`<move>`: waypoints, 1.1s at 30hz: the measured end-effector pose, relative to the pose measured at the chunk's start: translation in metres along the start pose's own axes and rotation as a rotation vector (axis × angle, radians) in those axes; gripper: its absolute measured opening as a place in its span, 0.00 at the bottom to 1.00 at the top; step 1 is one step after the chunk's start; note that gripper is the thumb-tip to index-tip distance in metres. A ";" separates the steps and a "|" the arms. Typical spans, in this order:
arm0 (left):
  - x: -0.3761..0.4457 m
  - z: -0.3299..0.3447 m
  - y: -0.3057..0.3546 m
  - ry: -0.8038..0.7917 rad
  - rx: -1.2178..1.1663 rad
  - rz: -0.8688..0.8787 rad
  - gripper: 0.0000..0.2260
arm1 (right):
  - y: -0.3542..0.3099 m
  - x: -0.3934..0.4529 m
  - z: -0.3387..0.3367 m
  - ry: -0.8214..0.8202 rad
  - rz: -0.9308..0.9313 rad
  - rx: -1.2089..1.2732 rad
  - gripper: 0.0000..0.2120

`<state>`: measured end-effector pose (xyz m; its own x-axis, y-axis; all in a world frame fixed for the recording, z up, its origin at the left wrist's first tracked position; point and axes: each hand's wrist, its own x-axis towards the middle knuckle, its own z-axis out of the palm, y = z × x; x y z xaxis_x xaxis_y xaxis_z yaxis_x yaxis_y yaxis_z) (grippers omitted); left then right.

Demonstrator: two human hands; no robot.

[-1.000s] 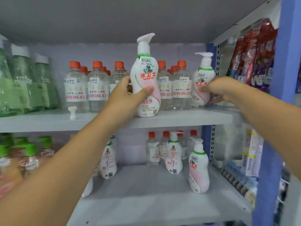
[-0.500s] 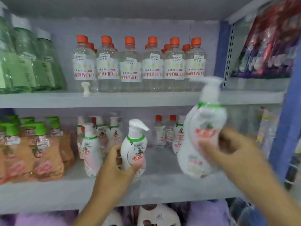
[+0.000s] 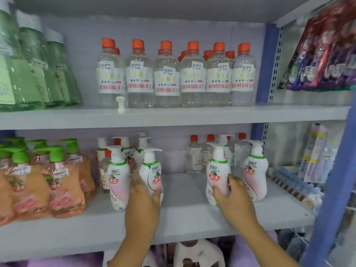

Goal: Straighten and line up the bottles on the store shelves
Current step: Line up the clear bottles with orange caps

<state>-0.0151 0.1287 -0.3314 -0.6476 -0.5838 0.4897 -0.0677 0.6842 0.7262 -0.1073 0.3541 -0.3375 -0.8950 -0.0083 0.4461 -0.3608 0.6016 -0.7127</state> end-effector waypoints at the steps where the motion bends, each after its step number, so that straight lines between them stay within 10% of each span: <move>1: -0.002 -0.001 0.001 0.028 0.047 0.076 0.41 | 0.003 -0.001 0.003 0.028 0.016 -0.019 0.18; 6: -0.018 0.008 0.016 0.033 -0.103 0.489 0.25 | 0.016 -0.007 0.013 0.195 0.073 -0.027 0.23; 13: 0.060 0.089 0.074 -0.152 -0.527 -0.032 0.14 | 0.023 -0.010 0.015 0.332 -0.032 0.140 0.21; 23: 0.147 0.199 0.075 -0.348 -0.223 -0.132 0.40 | 0.037 0.005 0.026 0.429 -0.137 0.187 0.27; 28: 0.119 0.170 0.068 -0.302 -0.234 -0.088 0.30 | 0.049 0.014 0.031 0.278 -0.093 0.194 0.38; 33: 0.033 0.087 0.071 -0.179 -0.237 -0.035 0.22 | 0.031 0.056 0.011 -0.231 0.026 0.048 0.41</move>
<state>-0.1076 0.1960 -0.3061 -0.7727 -0.5050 0.3846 0.0726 0.5316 0.8439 -0.1712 0.3642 -0.3408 -0.9385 -0.1791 0.2952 -0.3438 0.5654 -0.7498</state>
